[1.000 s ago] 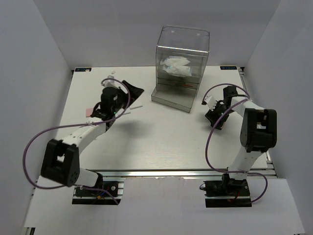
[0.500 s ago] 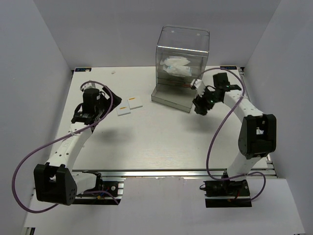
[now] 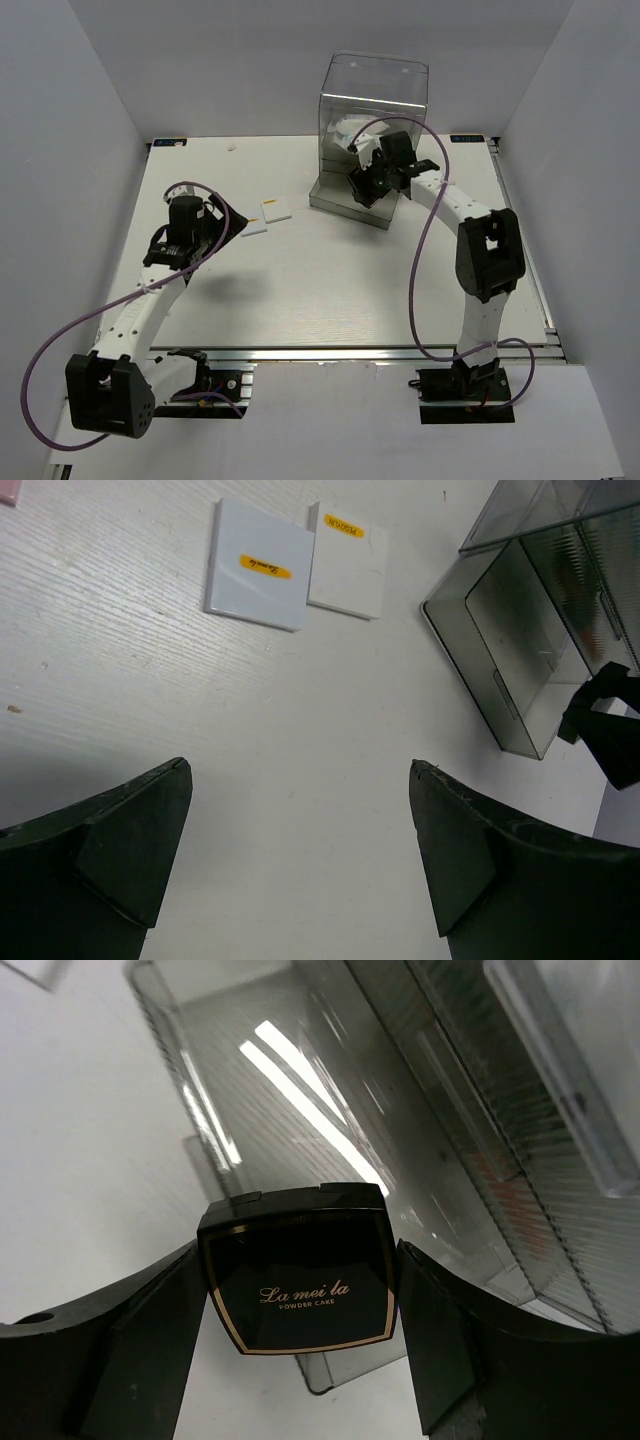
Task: Organize the makeup
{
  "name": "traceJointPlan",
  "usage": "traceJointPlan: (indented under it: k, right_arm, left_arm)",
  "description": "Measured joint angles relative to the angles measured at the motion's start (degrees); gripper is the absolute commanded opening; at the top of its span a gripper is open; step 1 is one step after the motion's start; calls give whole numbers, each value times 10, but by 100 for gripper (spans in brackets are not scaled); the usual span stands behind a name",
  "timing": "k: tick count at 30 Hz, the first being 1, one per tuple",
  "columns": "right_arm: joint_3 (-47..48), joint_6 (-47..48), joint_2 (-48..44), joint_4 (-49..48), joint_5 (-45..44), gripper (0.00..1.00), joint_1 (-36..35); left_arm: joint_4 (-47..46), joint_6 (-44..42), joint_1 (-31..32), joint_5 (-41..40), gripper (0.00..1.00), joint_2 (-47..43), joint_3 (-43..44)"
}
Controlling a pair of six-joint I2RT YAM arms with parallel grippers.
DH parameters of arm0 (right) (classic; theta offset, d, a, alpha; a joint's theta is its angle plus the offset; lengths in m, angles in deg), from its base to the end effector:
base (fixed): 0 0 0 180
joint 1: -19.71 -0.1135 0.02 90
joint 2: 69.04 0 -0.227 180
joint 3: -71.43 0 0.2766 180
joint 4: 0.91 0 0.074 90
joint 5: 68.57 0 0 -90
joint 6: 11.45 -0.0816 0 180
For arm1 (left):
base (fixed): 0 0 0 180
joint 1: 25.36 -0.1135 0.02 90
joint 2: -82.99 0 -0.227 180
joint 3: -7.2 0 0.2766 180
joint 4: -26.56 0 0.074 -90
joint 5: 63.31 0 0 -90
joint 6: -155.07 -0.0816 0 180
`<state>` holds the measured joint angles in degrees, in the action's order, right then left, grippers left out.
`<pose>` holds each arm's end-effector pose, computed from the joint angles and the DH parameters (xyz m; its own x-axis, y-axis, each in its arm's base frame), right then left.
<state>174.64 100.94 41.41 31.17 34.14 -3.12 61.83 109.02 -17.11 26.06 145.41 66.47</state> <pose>0.4470 0.2076 0.1940 -0.3361 -0.5446 -0.7684 -0.7175 0.6766 -0.1658 0.3099 -0.0440 0.2028 -0.5364 -0.6235 -0.5688 -0.3297 0.7752 -0.5388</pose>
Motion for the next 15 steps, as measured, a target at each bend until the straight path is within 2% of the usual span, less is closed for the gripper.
traceJointPlan:
  k: [4, 7, 8, 12, 15]
  right_arm:
    - [2, -1, 36, -2, -44, 45, 3]
    - [2, 2, 45, -4, -65, 62, 5]
    - [2, 3, 45, -5, -70, 73, 5]
    - [2, 6, 45, -16, -84, 85, 5]
    - [2, 8, 45, -21, -88, 88, 6]
  left_arm:
    - [11, -3, 0, 0, 98, 0, 0]
    - [15, -6, 0, 0, 98, 1, -1]
    - [16, -7, 0, 0, 98, 2, -1]
    - [14, -11, 0, 0, 98, 22, -1]
    - [14, -20, 0, 0, 98, 61, 4]
